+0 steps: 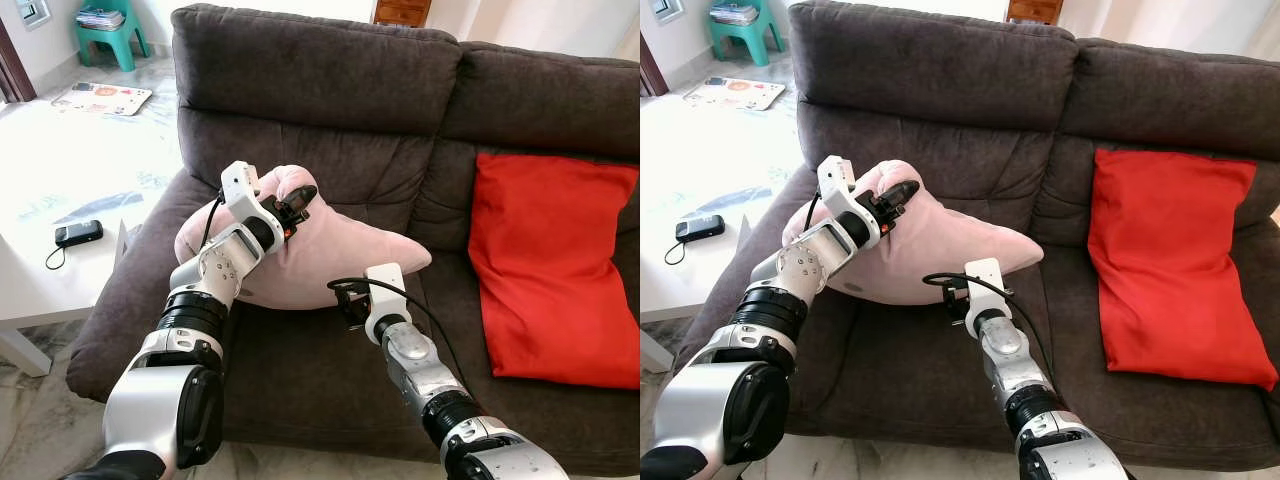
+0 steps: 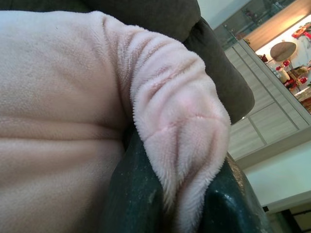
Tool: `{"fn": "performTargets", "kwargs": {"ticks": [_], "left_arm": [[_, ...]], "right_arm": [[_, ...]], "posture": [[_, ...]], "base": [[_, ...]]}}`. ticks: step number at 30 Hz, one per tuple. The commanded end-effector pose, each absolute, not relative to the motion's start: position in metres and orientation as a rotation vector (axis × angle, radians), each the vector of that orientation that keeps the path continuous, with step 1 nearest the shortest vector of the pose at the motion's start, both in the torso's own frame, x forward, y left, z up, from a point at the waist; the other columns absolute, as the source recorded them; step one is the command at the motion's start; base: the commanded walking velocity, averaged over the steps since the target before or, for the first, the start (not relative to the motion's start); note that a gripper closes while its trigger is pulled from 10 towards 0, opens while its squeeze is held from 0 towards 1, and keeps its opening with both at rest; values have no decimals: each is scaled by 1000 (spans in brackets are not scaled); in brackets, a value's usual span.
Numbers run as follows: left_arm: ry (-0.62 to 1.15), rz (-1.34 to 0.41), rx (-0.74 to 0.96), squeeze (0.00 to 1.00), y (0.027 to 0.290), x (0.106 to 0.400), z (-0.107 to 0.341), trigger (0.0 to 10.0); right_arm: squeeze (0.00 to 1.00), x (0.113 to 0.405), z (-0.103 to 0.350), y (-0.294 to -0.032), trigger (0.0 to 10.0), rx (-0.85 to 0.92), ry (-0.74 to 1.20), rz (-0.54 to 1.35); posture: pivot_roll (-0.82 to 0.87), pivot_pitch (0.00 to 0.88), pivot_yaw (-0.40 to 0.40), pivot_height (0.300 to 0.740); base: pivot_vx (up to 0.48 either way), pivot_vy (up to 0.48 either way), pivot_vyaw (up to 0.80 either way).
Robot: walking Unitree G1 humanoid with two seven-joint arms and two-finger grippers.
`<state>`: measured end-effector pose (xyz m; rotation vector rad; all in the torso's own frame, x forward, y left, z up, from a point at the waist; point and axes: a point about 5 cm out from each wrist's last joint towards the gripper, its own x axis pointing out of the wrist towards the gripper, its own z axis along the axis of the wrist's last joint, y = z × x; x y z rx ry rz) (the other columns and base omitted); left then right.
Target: Move the pillow to the sofa from floor
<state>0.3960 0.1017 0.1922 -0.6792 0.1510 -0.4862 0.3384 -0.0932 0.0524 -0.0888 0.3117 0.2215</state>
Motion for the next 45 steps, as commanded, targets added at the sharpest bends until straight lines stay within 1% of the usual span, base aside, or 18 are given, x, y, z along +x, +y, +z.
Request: {"fn": "performTargets", "kwargs": {"ticks": [1,5,6,7,8,9,10,11,14,18,21,27,31,34,36,38,41,45], "left_arm": [[83,-536,-690,0,94,398,215,10000],[92,-521,-706,0,93,398,216,10000],[63,-483,-309,0,120,384,189,10000],[65,-514,-15,0,128,366,166,10000],[65,-514,-15,0,128,366,166,10000],[47,-542,157,0,128,352,149,10000],[23,-547,219,0,126,343,140,10000],[23,-547,219,0,126,343,140,10000],[-25,-433,219,0,129,342,136,10000],[-40,-394,213,0,131,341,136,10000],[-63,-306,174,0,139,341,135,10000],[-68,-321,173,0,138,338,135,10000],[-84,-367,228,0,135,330,131,10000],[-82,-375,273,0,138,324,127,10000],[-81,-367,282,0,142,320,125,10000],[-81,-367,282,0,142,320,125,10000],[-81,-367,282,0,144,317,126,10000],[-106,-347,252,0,144,320,132,10000]], "right_arm": [[0,338,52,-96,10000,-85,318,207],[0,338,51,-97,10000,-84,319,205],[0,351,74,-123,10000,-134,215,205],[0,358,91,-140,10000,-174,138,211],[0,358,91,-140,10000,-174,138,211],[0,361,100,-147,10000,-187,85,221],[0,359,104,-145,10000,-174,41,239],[0,359,104,-145,10000,-174,41,239],[0,349,96,-126,10000,-102,0,259],[0,346,93,-126,10000,-90,-1,251],[0,343,87,-132,10000,-95,15,226],[0,341,85,-137,10000,-106,22,218],[0,339,85,-141,10000,-117,18,223],[0,337,79,-152,10000,-172,51,221],[0,335,73,-161,10000,-251,89,241],[0,335,73,-161,10000,-251,89,241],[0,335,70,-167,10000,-305,121,252],[0,337,66,-162,10000,-316,183,234]], "posture": [[32,24,-96,740],[32,24,-96,740],[35,31,-96,740],[37,30,-96,740],[37,30,-96,740],[41,24,-96,740],[40,24,-96,740],[40,24,-96,740],[45,16,-96,740],[48,9,-97,740],[46,1,-96,740],[45,0,-94,740],[44,16,-94,740],[46,26,-97,740],[48,31,-101,740],[48,31,-101,740],[52,35,-107,740],[54,35,-108,740]], "base": [[0,0,0],[0,0,0],[0,0,0],[0,0,0],[0,0,0],[0,0,0],[0,0,0],[0,0,0],[0,0,0],[0,0,0],[0,0,0],[0,0,0],[0,0,0],[0,0,0],[0,0,0],[0,0,0],[0,0,0],[0,0,0]]}}
